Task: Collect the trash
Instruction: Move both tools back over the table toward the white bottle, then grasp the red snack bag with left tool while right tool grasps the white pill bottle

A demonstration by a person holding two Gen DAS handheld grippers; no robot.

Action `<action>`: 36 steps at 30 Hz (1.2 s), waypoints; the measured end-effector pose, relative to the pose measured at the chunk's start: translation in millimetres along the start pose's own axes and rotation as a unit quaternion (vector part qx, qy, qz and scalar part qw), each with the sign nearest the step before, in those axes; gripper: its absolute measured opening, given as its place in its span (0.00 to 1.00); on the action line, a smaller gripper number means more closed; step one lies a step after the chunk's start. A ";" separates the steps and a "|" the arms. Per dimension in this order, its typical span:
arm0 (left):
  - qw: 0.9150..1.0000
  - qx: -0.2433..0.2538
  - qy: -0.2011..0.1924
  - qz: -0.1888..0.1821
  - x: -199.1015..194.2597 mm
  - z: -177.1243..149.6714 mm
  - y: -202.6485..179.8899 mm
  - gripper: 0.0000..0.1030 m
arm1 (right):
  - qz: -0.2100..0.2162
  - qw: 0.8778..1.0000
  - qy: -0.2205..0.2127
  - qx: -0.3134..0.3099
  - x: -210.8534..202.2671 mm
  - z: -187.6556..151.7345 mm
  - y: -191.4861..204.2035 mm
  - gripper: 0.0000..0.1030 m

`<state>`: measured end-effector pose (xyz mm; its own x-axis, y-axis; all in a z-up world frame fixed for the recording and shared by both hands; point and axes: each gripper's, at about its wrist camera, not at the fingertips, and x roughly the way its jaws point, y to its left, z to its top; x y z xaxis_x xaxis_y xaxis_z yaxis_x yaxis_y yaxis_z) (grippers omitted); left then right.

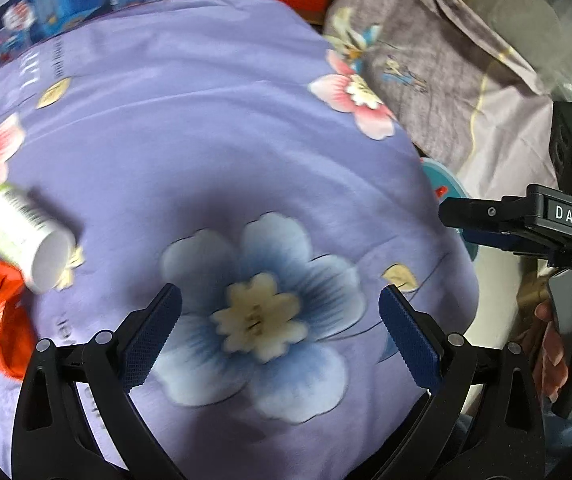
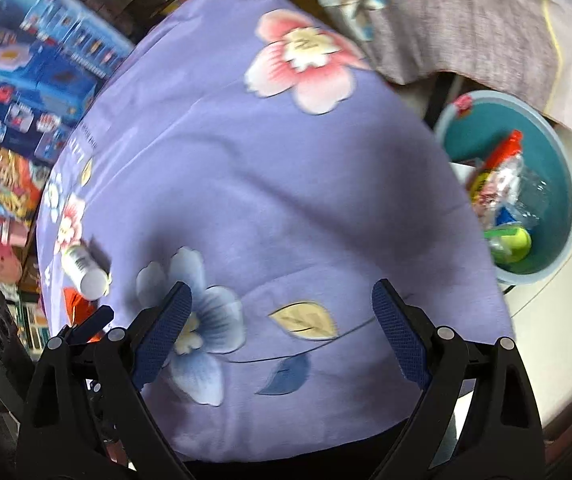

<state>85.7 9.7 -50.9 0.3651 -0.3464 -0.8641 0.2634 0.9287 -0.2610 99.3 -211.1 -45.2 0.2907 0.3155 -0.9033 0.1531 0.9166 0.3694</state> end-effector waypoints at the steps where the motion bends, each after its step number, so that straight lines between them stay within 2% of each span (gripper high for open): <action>1: 1.000 -0.003 -0.002 0.003 -2.3 -1.7 3.1 0.96 | 0.000 1.000 0.003 -0.005 1.8 -1.4 6.4 0.85; 7: 0.999 -0.032 -0.027 0.023 -30.4 -19.9 36.1 0.96 | -0.005 0.999 0.018 -0.034 12.3 -8.5 36.9 0.85; 13: 0.994 -0.060 -0.059 0.074 -63.8 -42.2 80.6 0.96 | -0.005 0.998 0.035 -0.054 27.6 -12.0 59.3 0.85; 19: 0.986 -0.115 -0.056 0.109 -71.3 -62.7 143.7 0.96 | -0.008 0.996 0.054 -0.074 46.2 -16.1 77.8 0.85; 23: 0.982 -0.148 -0.048 0.107 -66.8 -66.4 169.8 0.96 | -0.007 0.994 0.065 -0.083 58.4 -17.0 89.4 0.85; 32: 0.985 -0.137 -0.032 0.102 -44.8 -55.5 179.9 0.96 | -0.013 0.992 0.080 -0.094 72.7 -14.5 105.1 0.85; 33: 0.985 -0.138 -0.034 0.099 -44.5 -55.6 182.1 0.94 | -0.015 0.992 0.080 -0.093 73.4 -13.7 105.4 0.85; 36: 0.985 -0.140 -0.036 0.095 -44.0 -55.5 185.5 0.75 | -0.018 0.992 0.082 -0.091 76.1 -12.0 106.2 0.85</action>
<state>68.9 204.5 -85.2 0.4483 -0.1617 -0.8791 -0.0683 0.9744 -0.2141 126.3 -86.8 -77.3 0.1279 0.3031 -0.9443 -0.0176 0.9527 0.3034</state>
